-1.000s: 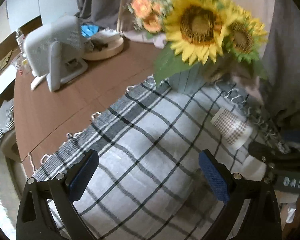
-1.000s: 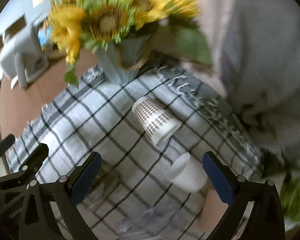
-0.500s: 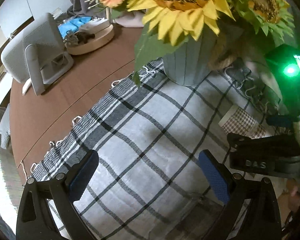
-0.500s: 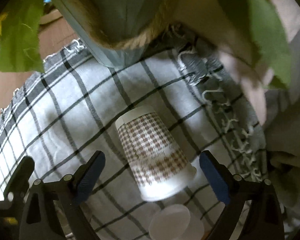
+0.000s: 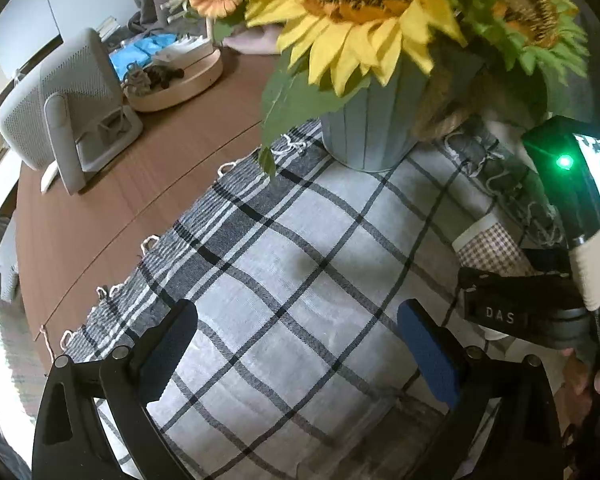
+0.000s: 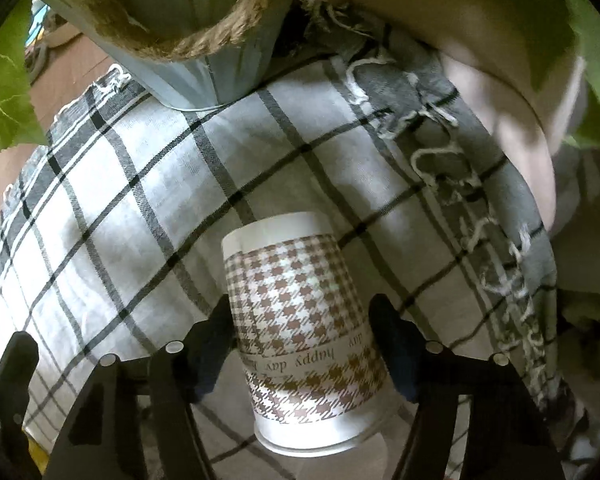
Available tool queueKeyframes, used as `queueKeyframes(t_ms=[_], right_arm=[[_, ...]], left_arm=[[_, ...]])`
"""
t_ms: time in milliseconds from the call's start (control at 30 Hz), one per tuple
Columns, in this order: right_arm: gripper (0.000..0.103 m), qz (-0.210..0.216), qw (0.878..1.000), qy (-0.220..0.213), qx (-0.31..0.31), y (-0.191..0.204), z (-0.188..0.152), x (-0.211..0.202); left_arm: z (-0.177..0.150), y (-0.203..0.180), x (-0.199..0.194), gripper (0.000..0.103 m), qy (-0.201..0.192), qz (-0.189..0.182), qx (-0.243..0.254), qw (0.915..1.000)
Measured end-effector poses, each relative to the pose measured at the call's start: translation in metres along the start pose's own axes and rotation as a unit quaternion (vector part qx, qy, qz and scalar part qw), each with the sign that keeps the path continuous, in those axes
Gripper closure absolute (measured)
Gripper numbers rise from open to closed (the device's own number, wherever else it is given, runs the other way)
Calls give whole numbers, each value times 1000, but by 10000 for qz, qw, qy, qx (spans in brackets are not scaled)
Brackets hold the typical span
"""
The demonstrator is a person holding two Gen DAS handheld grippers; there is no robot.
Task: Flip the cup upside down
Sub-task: 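Reach the right gripper to the houndstooth paper cup and grasp it, then lift the paper cup with the right gripper and carry it over the cloth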
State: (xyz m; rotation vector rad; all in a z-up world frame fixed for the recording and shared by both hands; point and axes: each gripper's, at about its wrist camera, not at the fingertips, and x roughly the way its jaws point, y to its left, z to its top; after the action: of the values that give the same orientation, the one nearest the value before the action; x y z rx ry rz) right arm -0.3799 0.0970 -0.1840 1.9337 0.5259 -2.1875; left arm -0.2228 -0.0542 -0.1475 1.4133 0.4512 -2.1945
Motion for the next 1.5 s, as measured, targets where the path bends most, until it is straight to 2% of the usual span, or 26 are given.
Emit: queueKeyframes(t_ms=[133,333,500,533,633,767,800,833,967,1233,1367,1500], right_arm=[[39,-36,9996,-149,232,-4,-14,-20],[39,-114,9930,-803,862,-10,-52,-88],[39,-193,9736,-1509,1701,1,-111,-140],[39,48,9786,-1624,1265,2,-121,-149],[39,132,9630,-1878,1928,5,-162,-159],[39,324,9363,-2115,2785,15,-222,-173],[39,352,9301,-2124,2975,18,-234,-173],[39,335,9173,-2120,3354,23,-247,-170],[39,637,9001,-1936,3850,50,-288,-154],[39,1051,8916,-1436,4163,100,-319,-105],[39,961,8912,-1306,4237,112,-324,-88],[39,1099,8823,-1197,4417,117,-327,-76]], left_arm=[[-4,0,-16,1,-182,-141,320,9992],[-13,10,-59,1,-705,-568,798,9927],[-28,20,-97,1,-1149,-866,1349,9803],[-31,22,-101,1,-1172,-916,1421,9786],[-43,30,-115,1,-1219,-1127,1640,9724],[-62,37,-126,1,-1230,-1286,1992,9637],[-68,38,-128,1,-1234,-1296,2074,9617],[-73,39,-129,1,-1250,-1292,2156,9598],[-95,49,-124,1,-1110,-1251,2412,9560],[-132,66,-96,1,-479,-1112,2759,9535],[-143,70,-83,1,-315,-987,2848,9530],[-145,74,-70,1,-149,-864,2879,9536]])
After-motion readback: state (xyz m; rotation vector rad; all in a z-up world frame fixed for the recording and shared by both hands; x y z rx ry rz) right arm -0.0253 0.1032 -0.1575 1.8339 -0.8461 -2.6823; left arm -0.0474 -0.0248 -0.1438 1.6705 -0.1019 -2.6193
